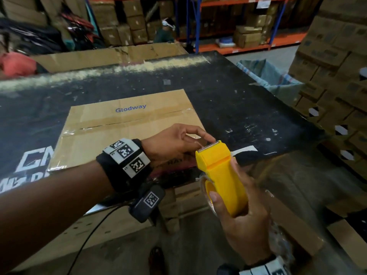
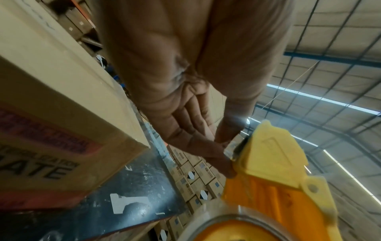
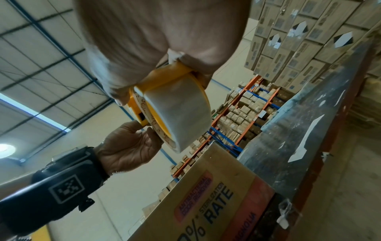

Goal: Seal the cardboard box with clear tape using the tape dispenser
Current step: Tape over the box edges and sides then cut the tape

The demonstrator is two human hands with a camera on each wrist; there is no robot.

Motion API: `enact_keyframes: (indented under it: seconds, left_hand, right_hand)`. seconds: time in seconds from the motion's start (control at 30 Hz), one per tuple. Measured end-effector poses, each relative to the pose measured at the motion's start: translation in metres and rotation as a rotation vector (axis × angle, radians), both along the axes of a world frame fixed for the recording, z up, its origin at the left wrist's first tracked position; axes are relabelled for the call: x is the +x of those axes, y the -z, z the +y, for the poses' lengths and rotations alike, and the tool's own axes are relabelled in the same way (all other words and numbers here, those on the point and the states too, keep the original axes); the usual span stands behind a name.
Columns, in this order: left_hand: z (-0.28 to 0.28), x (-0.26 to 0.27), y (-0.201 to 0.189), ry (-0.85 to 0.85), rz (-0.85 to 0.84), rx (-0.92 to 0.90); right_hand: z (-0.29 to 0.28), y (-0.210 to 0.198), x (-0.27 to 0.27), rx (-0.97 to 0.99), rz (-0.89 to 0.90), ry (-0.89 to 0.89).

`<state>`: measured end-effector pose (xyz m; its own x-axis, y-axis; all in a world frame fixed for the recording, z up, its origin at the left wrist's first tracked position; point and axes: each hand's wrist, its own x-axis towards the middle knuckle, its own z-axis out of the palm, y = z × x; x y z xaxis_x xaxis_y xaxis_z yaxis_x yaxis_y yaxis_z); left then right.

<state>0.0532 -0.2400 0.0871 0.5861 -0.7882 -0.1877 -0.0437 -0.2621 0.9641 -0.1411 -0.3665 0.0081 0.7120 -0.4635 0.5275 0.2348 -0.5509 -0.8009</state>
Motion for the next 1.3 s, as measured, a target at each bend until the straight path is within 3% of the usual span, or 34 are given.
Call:
enact_keyframes:
  seconds: [0.23, 0.37, 0.53, 0.87, 1.07, 1.3]
  left_hand:
    - [0.029, 0.004, -0.013, -0.064, 0.168, -0.037]
    - [0.058, 0.018, -0.026, 0.029, 0.050, -0.012]
    - [0.110, 0.054, -0.041, -0.043, -0.029, 0.026]
    - [0.278, 0.223, -0.090, -0.309, -0.122, 0.036]
    - [0.324, 0.313, -0.054, -0.281, -0.175, 0.126]
    - [0.337, 0.376, 0.012, -0.216, -0.238, 0.171]
  right_hand:
    - [0.022, -0.014, 0.005, -0.090, -0.046, -0.024]
    - [0.041, -0.027, 0.020, -0.157, -0.059, -0.046]
    - [0.081, -0.045, 0.051, -0.189, 0.052, -0.104]
    - [0.216, -0.093, 0.128, -0.163, 0.253, -0.174]
    - [0.303, -0.111, 0.203, -0.129, 0.516, -0.274]
    - [0.344, -0.096, 0.263, -0.145, 0.640, -0.197]
